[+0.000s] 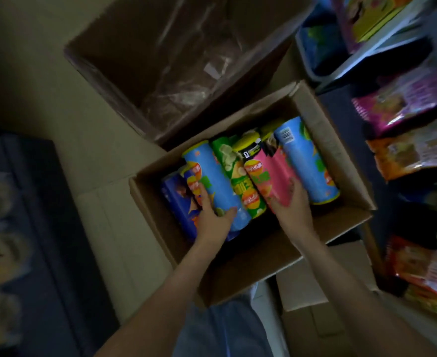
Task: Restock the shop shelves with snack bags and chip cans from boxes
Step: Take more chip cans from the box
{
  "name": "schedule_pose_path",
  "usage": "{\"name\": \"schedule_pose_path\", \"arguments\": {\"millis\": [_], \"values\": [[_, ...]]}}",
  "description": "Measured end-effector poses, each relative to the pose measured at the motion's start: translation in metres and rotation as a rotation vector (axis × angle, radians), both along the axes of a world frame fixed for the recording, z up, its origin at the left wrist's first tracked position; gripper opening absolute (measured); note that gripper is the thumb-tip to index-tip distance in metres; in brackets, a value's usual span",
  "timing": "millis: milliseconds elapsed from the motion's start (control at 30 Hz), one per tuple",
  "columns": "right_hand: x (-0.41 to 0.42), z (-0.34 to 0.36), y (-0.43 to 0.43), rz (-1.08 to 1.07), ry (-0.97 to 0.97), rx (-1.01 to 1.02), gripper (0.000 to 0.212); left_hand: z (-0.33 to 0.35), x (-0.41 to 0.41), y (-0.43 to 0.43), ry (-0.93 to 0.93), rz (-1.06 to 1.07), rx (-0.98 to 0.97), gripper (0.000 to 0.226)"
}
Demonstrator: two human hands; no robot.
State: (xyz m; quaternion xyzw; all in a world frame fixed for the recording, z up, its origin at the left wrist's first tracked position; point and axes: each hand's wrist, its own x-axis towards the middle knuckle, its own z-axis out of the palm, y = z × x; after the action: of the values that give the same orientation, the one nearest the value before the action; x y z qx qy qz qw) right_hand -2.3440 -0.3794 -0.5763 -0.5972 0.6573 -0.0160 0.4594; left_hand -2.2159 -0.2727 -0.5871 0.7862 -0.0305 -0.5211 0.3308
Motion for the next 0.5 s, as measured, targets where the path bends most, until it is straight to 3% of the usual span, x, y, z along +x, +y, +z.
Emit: {"name": "schedule_pose_path", "arguments": {"millis": [100,267,367,500], "values": [[0.007,-0.025,-0.012,0.101,0.037,-0.048,0.074,-0.015,-0.005,-0.009,-0.021,0.139,-0.034,0.105],[0.018,-0.045,-0.026,0.286,0.119,-0.019,0.095,-0.016,-0.01,-0.012,-0.105,0.083,0.022,0.114],[0.026,-0.047,-0.029,0.384,0.264,-0.073,0.093,-0.011,-0.009,-0.018,-0.137,0.025,0.05,0.118],[0.029,-0.041,-0.028,0.376,0.283,-0.08,0.09,-0.004,-0.005,-0.017,-0.088,0.048,0.042,0.115]]}}
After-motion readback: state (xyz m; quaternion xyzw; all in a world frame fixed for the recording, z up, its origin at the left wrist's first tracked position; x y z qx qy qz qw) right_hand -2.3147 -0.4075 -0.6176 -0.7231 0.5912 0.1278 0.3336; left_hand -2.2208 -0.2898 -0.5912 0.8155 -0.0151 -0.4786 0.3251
